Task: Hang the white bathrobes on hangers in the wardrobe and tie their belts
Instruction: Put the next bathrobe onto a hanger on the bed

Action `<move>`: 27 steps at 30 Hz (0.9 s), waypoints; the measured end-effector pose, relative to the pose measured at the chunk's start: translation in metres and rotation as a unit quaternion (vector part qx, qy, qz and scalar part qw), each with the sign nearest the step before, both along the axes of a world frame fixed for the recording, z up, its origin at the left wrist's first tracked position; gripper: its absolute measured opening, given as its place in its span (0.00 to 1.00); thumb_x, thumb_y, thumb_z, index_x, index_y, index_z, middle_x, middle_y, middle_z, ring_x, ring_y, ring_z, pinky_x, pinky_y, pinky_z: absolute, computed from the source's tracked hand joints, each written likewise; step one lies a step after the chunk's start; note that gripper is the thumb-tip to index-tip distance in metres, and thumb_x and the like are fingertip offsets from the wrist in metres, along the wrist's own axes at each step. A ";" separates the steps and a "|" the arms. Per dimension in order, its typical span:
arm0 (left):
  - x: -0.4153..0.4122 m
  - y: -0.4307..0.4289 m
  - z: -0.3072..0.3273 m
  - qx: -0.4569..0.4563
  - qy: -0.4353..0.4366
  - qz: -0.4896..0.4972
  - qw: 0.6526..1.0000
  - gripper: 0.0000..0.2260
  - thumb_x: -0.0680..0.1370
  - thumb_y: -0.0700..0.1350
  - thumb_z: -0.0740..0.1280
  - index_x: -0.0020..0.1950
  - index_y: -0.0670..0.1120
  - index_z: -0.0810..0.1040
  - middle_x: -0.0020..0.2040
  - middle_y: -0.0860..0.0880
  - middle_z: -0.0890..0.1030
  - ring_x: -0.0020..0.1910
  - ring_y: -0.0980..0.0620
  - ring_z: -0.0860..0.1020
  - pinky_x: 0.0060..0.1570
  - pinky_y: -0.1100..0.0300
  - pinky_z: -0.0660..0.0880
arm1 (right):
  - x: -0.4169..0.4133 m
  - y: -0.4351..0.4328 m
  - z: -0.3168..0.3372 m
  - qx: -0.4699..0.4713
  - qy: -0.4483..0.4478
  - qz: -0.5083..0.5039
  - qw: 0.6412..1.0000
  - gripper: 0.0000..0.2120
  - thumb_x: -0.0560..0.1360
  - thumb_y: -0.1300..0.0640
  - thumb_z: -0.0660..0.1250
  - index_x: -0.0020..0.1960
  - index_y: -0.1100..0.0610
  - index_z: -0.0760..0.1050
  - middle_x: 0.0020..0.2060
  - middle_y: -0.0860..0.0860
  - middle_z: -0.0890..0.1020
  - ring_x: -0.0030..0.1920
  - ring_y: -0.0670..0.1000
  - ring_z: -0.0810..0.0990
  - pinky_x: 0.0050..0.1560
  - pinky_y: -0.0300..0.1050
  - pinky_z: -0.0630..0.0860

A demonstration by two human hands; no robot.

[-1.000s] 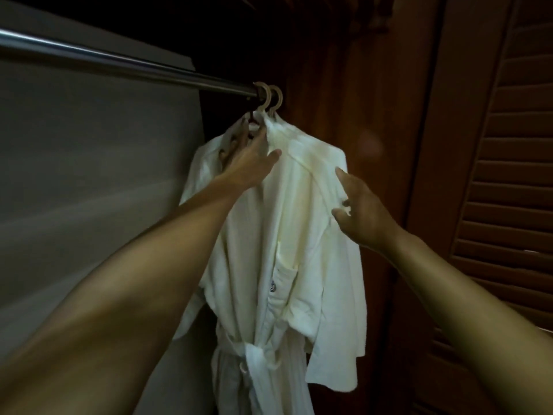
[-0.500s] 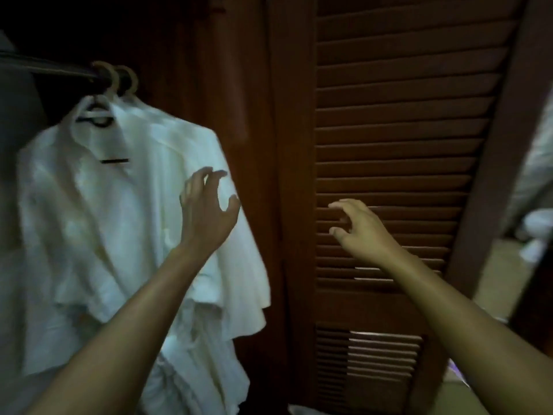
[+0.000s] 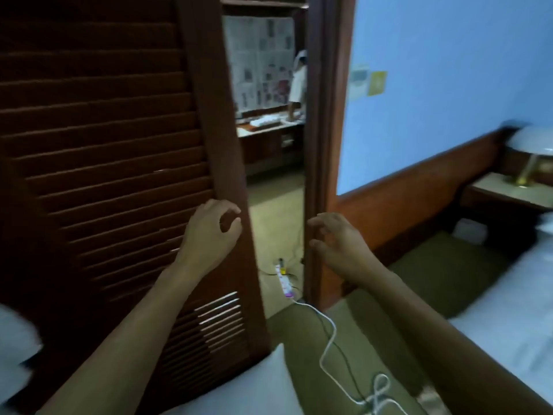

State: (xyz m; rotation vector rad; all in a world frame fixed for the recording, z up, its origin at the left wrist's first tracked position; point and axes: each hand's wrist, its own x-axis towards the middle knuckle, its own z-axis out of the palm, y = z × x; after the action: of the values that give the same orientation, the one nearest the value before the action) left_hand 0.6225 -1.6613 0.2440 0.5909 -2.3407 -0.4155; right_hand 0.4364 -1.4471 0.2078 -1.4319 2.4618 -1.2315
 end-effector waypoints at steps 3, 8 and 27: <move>-0.081 0.048 -0.016 0.039 -0.009 -0.079 0.996 0.06 0.78 0.44 0.71 0.55 0.50 0.81 0.51 0.54 0.79 0.54 0.53 0.77 0.54 0.60 0.68 | -0.044 0.076 -0.014 0.015 0.002 -0.061 0.998 0.20 0.76 0.61 0.72 0.67 0.56 0.77 0.64 0.53 0.76 0.62 0.51 0.77 0.66 0.40 0.71; -0.202 0.142 -0.044 0.077 -0.031 -0.215 0.973 0.05 0.78 0.45 0.70 0.52 0.52 0.82 0.50 0.55 0.82 0.51 0.56 0.80 0.51 0.60 0.74 | -0.093 0.193 -0.032 0.025 -0.023 -0.191 0.981 0.19 0.77 0.60 0.70 0.68 0.56 0.76 0.66 0.52 0.75 0.62 0.49 0.77 0.62 0.42 0.75; -0.490 0.561 -0.096 0.081 -0.176 -0.661 0.725 0.04 0.78 0.45 0.71 0.52 0.51 0.82 0.51 0.55 0.82 0.53 0.57 0.79 0.52 0.66 0.71 | -0.134 0.542 -0.101 -0.015 -0.108 -0.679 0.726 0.18 0.77 0.57 0.70 0.67 0.50 0.76 0.66 0.50 0.74 0.57 0.50 0.80 0.58 0.45 0.76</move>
State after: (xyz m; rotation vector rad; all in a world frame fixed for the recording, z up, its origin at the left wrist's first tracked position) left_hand 0.1321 -1.1004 0.1479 -1.2043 -2.7282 -1.1978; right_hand 0.3020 -0.9055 0.1072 0.8735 3.1311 -1.2895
